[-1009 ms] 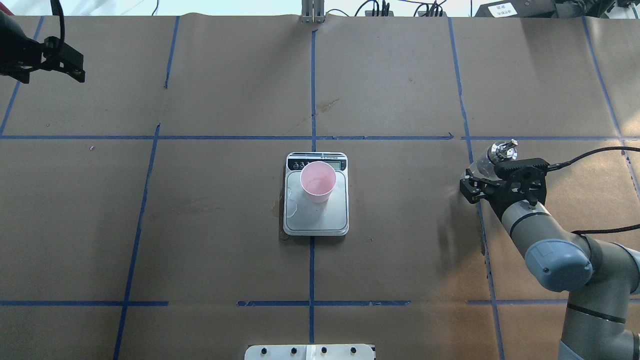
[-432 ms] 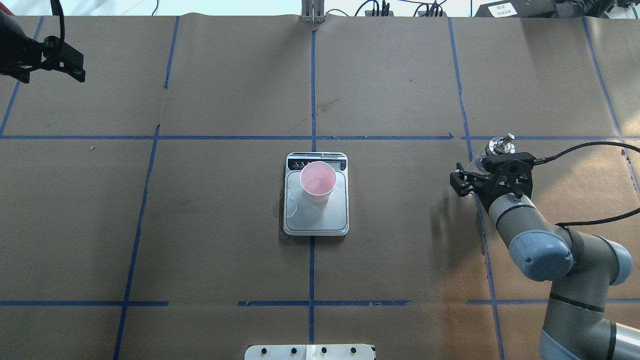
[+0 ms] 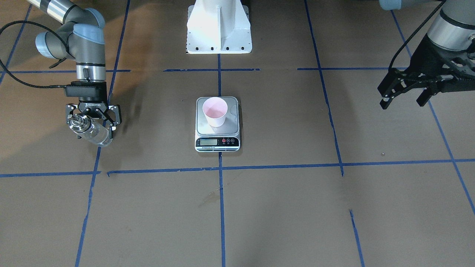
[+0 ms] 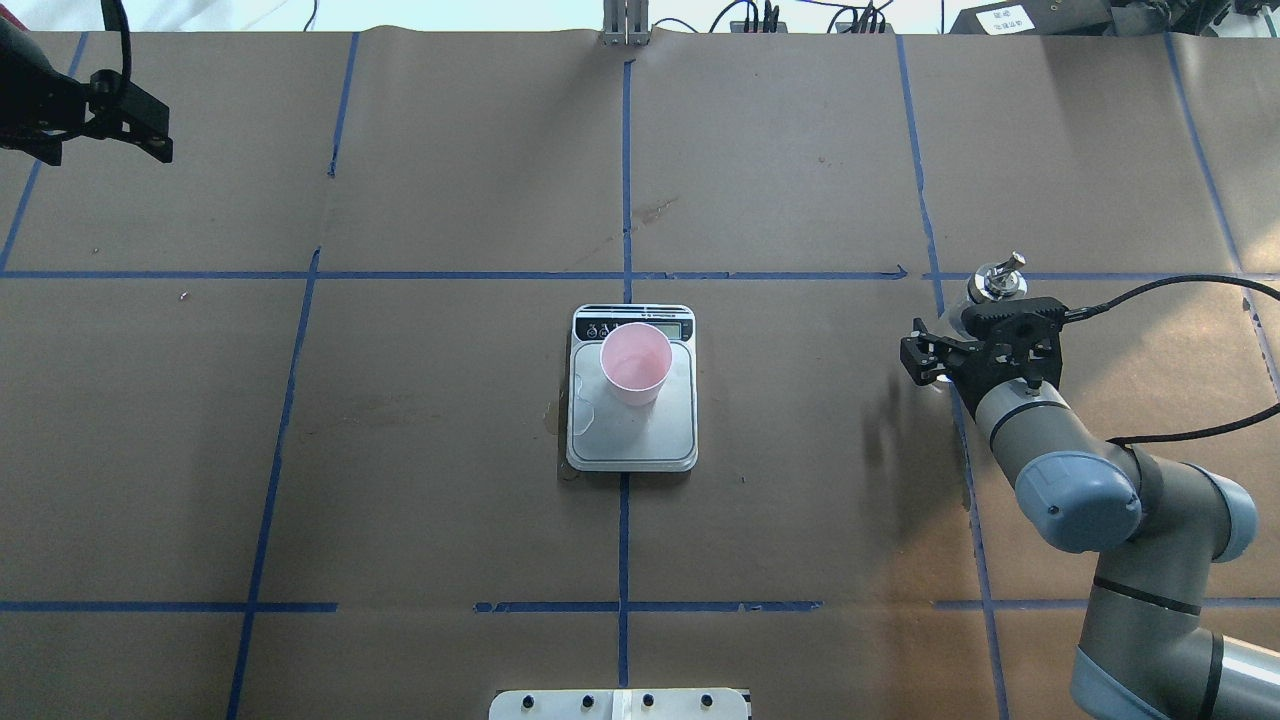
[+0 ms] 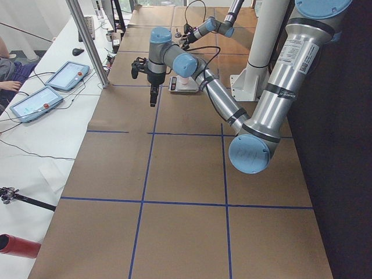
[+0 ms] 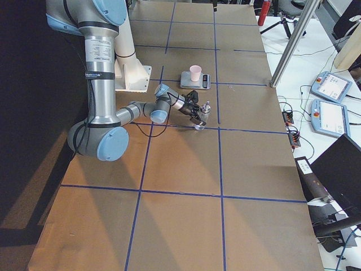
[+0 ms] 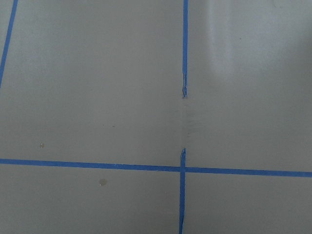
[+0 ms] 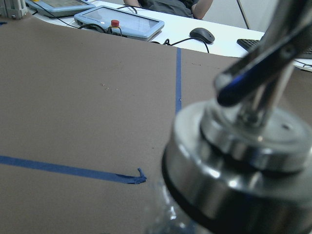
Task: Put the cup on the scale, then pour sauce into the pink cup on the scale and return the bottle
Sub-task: 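Reach the right gripper to the glass bottle and grasp its neck, then lift the glass bottle and carry it toward the pink cup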
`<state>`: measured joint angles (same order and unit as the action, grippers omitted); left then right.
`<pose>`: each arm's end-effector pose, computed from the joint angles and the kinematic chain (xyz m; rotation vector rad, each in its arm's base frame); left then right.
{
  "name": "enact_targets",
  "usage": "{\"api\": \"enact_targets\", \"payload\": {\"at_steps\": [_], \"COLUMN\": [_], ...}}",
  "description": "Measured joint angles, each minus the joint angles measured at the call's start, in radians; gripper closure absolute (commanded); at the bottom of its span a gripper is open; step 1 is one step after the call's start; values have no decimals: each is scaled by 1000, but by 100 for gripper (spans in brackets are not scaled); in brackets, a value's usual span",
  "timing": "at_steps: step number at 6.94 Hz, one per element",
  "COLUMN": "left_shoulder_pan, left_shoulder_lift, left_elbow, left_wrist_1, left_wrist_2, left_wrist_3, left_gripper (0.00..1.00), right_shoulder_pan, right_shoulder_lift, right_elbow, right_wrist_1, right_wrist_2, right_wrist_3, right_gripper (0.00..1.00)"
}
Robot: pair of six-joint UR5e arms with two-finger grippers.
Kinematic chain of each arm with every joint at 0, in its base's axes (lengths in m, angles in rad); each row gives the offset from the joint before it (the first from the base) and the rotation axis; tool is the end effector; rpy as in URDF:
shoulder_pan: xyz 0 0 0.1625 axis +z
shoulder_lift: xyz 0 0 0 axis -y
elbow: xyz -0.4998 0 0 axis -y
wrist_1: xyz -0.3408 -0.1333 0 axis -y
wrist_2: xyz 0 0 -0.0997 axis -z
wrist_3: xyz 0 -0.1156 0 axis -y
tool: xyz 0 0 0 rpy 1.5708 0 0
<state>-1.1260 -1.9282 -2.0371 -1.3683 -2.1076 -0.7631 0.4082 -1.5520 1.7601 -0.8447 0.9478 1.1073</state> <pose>0.1677 -0.5242 0.4034 0.2039 0.7712 -0.1346 -0.3587 -0.3738 0.5674 0.9026 -0.5744 0.2408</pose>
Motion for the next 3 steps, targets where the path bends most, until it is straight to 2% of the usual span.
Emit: {"api": "enact_targets", "payload": {"at_steps": [3], "left_shoulder_pan": [1], "left_shoulder_lift": [-1], "left_elbow": [0], "left_wrist_1": [0], "left_wrist_2": [-4], "left_wrist_3": [-5], "left_gripper": [0], "right_shoulder_pan": [14], "right_shoulder_lift": [3], "right_elbow": [17], "right_wrist_1": [41], "right_wrist_2": [30], "right_wrist_3": [-16], "right_gripper": [100]}}
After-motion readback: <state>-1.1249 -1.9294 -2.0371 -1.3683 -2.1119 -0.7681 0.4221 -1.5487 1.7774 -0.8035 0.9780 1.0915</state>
